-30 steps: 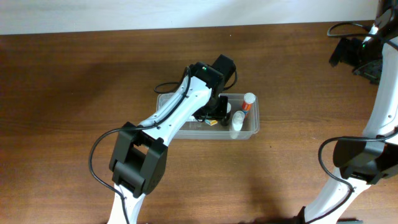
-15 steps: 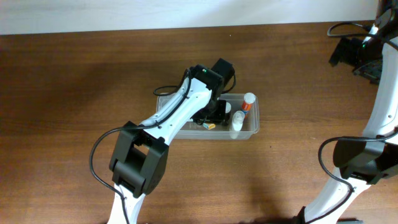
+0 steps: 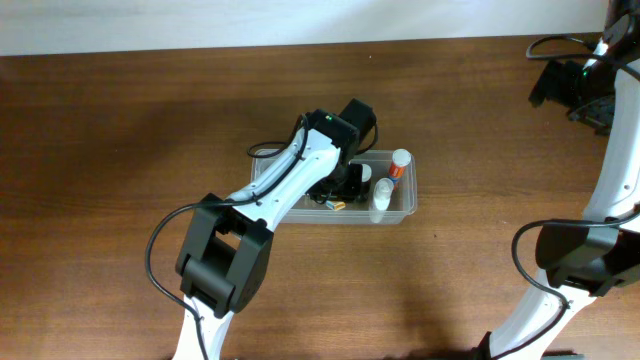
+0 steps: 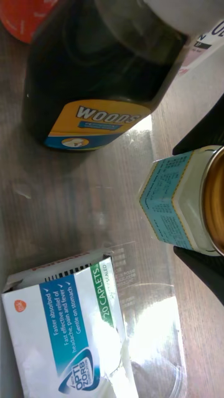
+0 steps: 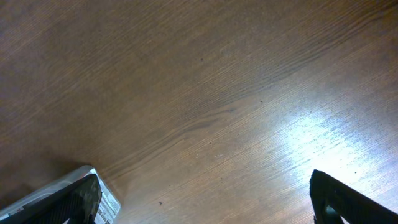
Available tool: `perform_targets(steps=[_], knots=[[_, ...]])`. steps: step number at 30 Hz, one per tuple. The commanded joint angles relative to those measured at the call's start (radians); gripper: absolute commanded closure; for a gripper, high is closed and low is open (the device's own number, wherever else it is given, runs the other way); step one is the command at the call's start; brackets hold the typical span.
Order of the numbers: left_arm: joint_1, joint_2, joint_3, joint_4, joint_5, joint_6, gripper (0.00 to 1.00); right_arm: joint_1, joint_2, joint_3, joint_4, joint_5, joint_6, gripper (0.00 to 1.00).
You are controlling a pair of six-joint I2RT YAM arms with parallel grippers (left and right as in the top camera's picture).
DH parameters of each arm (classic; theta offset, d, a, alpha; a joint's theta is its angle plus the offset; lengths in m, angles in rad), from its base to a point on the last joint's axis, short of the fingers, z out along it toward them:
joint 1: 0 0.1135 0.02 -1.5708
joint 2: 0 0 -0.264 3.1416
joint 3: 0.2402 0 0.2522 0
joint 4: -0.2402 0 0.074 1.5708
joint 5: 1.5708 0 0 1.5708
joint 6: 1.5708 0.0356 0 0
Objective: Pack container
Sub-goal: 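Lower the jar into the container beside the dark bottle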
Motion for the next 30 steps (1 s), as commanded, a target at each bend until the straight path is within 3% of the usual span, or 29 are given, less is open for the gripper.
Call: perform_targets(steps=[1,30], knots=[[0.000,0.002,-0.005,0.010,0.003,-0.013,0.64,-0.001,-0.030,0.010,-0.005,0.012,0.001,0.02],[-0.031,0.002,-0.005,0.034,-0.023,-0.021,0.64,-0.001,-0.030,0.010,-0.005,0.012,0.001,0.02]])
